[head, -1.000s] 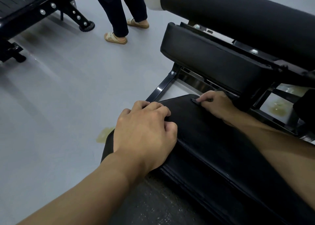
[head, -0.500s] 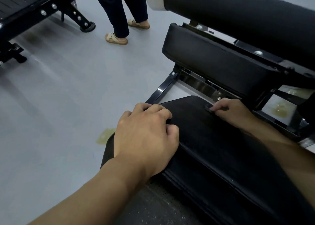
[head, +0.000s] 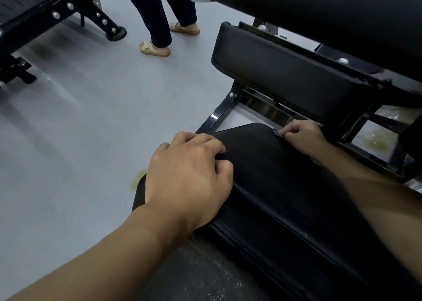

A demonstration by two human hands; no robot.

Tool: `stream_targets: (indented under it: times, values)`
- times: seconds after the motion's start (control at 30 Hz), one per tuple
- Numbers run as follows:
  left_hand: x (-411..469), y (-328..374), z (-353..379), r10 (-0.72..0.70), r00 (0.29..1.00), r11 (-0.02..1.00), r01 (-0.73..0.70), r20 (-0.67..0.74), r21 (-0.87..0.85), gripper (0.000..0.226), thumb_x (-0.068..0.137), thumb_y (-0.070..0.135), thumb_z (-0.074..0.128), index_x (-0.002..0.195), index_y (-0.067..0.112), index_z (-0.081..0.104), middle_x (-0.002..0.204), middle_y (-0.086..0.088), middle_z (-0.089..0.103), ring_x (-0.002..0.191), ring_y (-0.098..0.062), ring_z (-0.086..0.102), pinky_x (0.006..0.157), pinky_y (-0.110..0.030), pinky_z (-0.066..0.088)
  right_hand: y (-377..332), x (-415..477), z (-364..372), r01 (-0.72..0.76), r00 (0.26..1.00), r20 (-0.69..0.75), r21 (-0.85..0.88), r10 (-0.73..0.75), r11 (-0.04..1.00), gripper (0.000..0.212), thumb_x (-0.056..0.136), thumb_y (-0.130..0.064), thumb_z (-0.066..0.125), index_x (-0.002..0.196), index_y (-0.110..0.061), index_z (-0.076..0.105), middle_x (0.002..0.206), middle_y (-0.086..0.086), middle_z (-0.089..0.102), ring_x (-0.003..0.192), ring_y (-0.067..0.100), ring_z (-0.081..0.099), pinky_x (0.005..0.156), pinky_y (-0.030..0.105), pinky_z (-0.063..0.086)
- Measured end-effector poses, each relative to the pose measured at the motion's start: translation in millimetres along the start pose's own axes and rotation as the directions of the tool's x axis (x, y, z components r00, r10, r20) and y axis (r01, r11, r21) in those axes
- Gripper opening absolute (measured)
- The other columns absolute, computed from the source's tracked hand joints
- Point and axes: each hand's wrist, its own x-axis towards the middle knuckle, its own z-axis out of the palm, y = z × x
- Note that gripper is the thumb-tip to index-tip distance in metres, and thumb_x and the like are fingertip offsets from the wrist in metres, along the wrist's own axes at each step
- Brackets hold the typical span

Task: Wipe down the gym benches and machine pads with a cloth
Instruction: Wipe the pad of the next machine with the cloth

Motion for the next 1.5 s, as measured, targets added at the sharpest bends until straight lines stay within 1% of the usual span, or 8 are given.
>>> stream_targets:
  times: [0.2, 0.33, 0.53, 0.7, 1.03, 1.23, 1.37, 1.5]
  values:
    - [0, 0, 0, -0.006, 1.0, 1.0, 0.006, -0.025, -0.01, 0.051, 0.084, 0.042, 0.028, 0.114, 0.037, 0.068, 0.125, 0.025, 0.062, 0.123, -0.005, 0.046, 0.086, -0.028, 0.033, 6, -37, -25, 0.15, 0.983, 0.11, -0.05, -0.143, 0.987, 0.018, 0.085, -0.002, 0.062, 0.083, -0.016, 0.073, 0.094, 0.001, 0.069, 0.085, 0.017, 0.064, 0.07, 0.018, 0.046]
    - [-1, 1, 0, -0.007, 0.999, 1.0, 0.007, -0.035, -0.008, 0.051, 0.083, 0.041, 0.028, 0.114, 0.036, 0.068, 0.125, 0.025, 0.062, 0.123, -0.005, 0.046, 0.087, -0.028, 0.033, -12, -15, -4, 0.03, 0.999, 0.038, 0.006, -0.031, 1.0, 0.019, 0.086, -0.005, 0.061, 0.083, -0.02, 0.072, 0.094, 0.006, 0.071, 0.091, 0.022, 0.066, 0.073, 0.026, 0.051]
    - [-1, 0, 1, -0.008, 0.999, 1.0, 0.007, -0.038, -0.009, 0.051, 0.083, 0.041, 0.027, 0.114, 0.036, 0.067, 0.124, 0.024, 0.063, 0.122, -0.005, 0.046, 0.087, -0.028, 0.034, 1, -55, -27, 0.216, 0.967, 0.142, -0.031, -0.21, 0.976, 0.023, 0.086, -0.004, 0.062, 0.079, -0.025, 0.07, 0.102, -0.007, 0.067, 0.093, 0.01, 0.06, 0.077, 0.019, 0.041]
    - [0, 0, 0, -0.012, 0.999, 1.0, 0.012, -0.041, -0.006, 0.051, 0.083, 0.041, 0.027, 0.114, 0.037, 0.068, 0.124, 0.023, 0.063, 0.121, -0.005, 0.047, 0.088, -0.029, 0.037, -20, -34, -10, 0.11, 0.992, 0.07, -0.027, -0.108, 0.994, 0.019, 0.085, -0.005, 0.06, 0.082, -0.019, 0.073, 0.101, -0.001, 0.067, 0.09, 0.011, 0.059, 0.077, 0.019, 0.043]
    - [0, 1, -1, -0.018, 0.999, 1.0, 0.018, -0.04, 0.005, 0.051, 0.083, 0.041, 0.026, 0.115, 0.038, 0.067, 0.124, 0.024, 0.062, 0.121, -0.004, 0.045, 0.086, -0.028, 0.036, -32, -46, -7, 0.168, 0.984, 0.066, -0.062, -0.164, 0.984, 0.017, 0.087, -0.005, 0.061, 0.082, -0.018, 0.072, 0.089, -0.01, 0.063, 0.092, 0.007, 0.055, 0.079, 0.015, 0.038]
    - [0, 0, 0, -0.02, 0.998, 1.0, 0.02, -0.057, 0.004, 0.05, 0.084, 0.041, 0.027, 0.113, 0.037, 0.068, 0.122, 0.024, 0.063, 0.12, -0.004, 0.047, 0.084, -0.027, 0.034, -14, -75, -21, 0.288, 0.947, 0.115, 0.117, -0.301, 0.951, 0.024, 0.085, 0.007, 0.061, 0.076, -0.014, 0.071, 0.094, -0.005, 0.066, 0.093, 0.011, 0.062, 0.082, 0.009, 0.043]
    - [0, 0, 0, -0.018, 0.998, 1.0, 0.018, -0.061, 0.007, 0.049, 0.084, 0.04, 0.028, 0.113, 0.037, 0.067, 0.121, 0.023, 0.064, 0.119, -0.006, 0.048, 0.084, -0.029, 0.035, -31, -55, -7, 0.211, 0.973, 0.098, 0.006, -0.21, 0.978, 0.023, 0.086, -0.004, 0.061, 0.077, -0.024, 0.07, 0.089, -0.01, 0.063, 0.091, 0.011, 0.06, 0.086, 0.026, 0.048]
    - [0, -1, 1, -0.027, 0.997, 1.0, 0.027, -0.068, 0.001, 0.05, 0.083, 0.04, 0.027, 0.111, 0.036, 0.068, 0.119, 0.023, 0.064, 0.119, -0.006, 0.048, 0.084, -0.028, 0.036, -13, -88, -29, 0.316, 0.916, 0.209, 0.149, -0.342, 0.937, 0.033, 0.084, 0.006, 0.062, 0.071, -0.023, 0.07, 0.095, -0.007, 0.068, 0.086, 0.004, 0.062, 0.081, 0.013, 0.045]
